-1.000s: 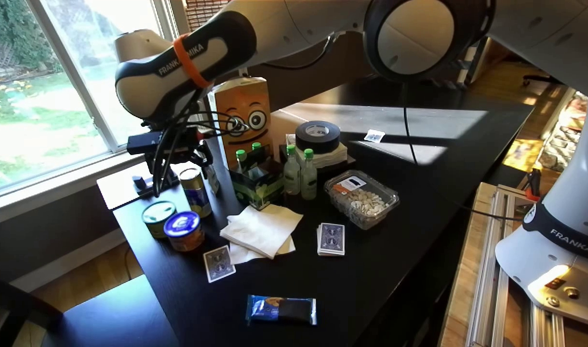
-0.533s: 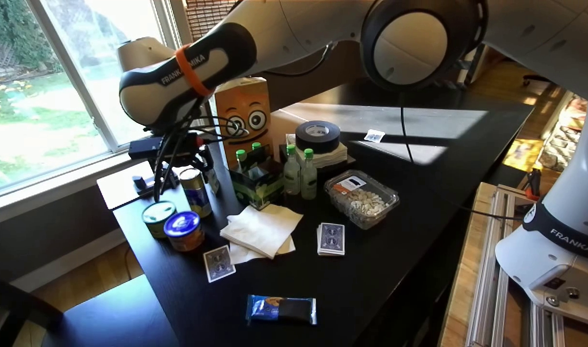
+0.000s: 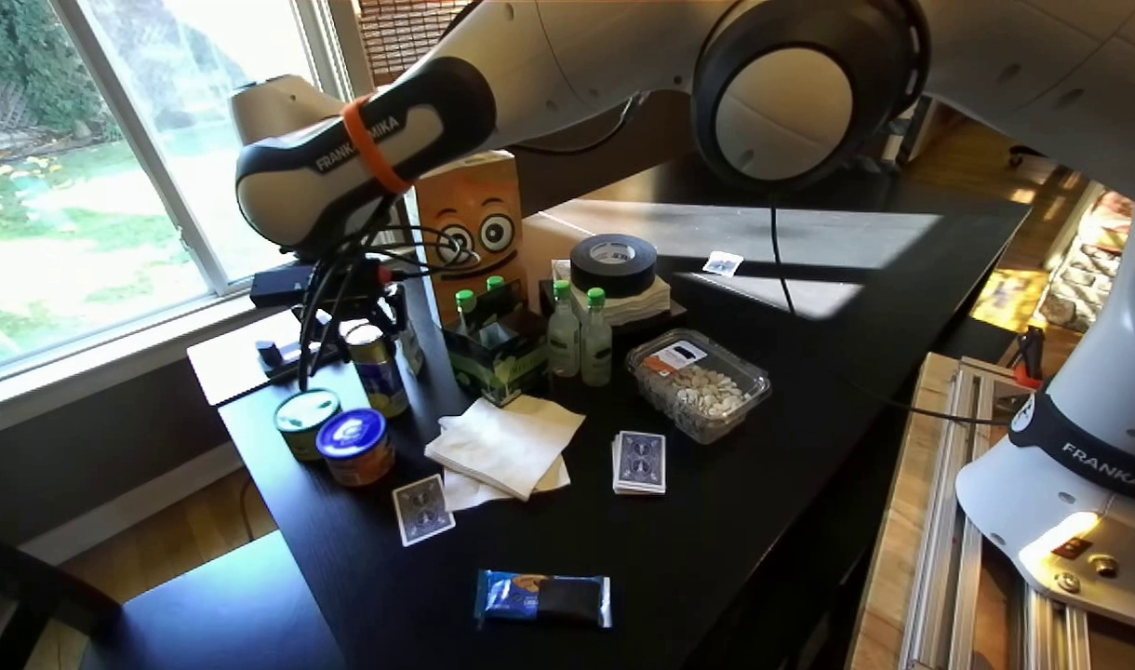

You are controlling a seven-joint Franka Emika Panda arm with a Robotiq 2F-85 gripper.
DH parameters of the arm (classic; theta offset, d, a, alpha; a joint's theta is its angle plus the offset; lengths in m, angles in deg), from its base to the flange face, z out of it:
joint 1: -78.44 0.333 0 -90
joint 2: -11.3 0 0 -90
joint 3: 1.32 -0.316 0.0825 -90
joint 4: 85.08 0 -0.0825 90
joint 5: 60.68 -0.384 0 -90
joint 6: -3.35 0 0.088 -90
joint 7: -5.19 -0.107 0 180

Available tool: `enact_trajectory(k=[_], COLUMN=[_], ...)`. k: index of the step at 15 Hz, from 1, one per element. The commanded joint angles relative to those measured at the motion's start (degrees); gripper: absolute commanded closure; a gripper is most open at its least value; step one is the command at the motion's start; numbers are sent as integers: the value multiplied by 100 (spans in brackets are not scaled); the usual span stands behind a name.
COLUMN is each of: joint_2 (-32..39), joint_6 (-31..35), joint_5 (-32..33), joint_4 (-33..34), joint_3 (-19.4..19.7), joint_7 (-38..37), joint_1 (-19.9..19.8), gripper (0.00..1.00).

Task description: Put the can in the bottle crate

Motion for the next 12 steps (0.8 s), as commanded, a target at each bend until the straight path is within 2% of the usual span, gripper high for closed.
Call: enact_trajectory(k=[1, 6, 12], joint_2=[61, -451, -1144], joint_6=[-253, -881, -1470], joint_5=[85, -46, -434], joint_4=[277, 92, -75], joint_3=[117, 154, -108], joint_7=[-135, 77, 782], joint_1=[41, -165, -699], gripper=[62, 62, 62])
